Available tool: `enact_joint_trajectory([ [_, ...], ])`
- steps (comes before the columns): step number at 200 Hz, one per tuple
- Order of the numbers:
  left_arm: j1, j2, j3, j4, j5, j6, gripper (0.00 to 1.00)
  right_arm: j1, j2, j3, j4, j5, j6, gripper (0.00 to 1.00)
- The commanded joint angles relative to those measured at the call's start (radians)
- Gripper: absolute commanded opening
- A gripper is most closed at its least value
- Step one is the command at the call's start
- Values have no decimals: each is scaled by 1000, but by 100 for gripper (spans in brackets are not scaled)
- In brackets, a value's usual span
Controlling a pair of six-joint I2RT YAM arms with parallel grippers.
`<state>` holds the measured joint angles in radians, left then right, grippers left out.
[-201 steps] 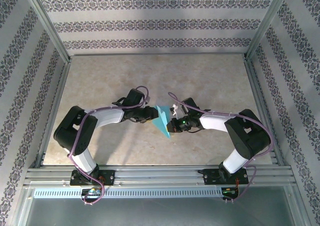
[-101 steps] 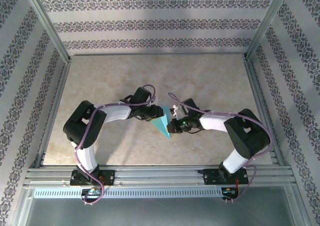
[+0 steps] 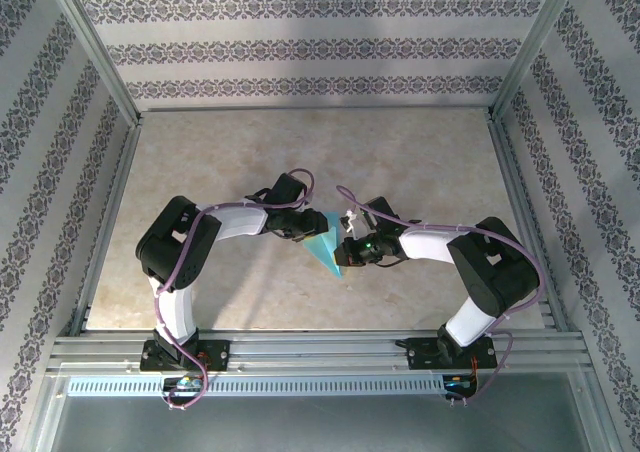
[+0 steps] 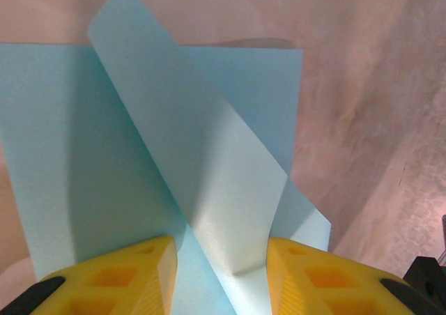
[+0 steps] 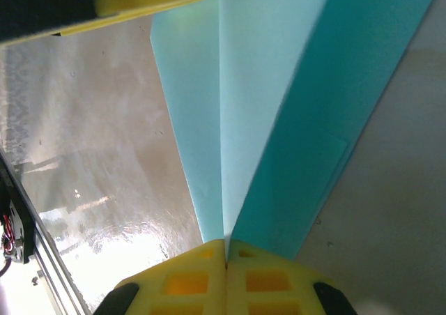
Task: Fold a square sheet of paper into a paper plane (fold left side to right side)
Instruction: Fourth fold the wing at the center of the table.
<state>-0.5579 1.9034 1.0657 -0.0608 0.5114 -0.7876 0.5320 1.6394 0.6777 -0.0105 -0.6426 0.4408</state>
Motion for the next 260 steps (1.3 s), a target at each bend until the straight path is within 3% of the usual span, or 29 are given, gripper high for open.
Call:
enact_joint_trajectory([
  [1, -17, 27, 19, -80, -34, 32, 40, -10, 6, -3, -1, -18, 2, 7],
  [57, -19, 36, 29, -111, -50, 44, 40, -16, -42, 8, -9, -40, 23, 16],
  [112, -19, 37, 31, -102, -47, 39, 40, -79, -131, -6, -17, -88, 69, 31],
  [159, -21, 34, 30, -100, -46, 37, 40, -143, -78, 34, -4, -153, 121, 32],
  [260, -21, 33, 25, -91, -45, 35, 40, -112, 83, 72, 122, -161, 206, 31],
])
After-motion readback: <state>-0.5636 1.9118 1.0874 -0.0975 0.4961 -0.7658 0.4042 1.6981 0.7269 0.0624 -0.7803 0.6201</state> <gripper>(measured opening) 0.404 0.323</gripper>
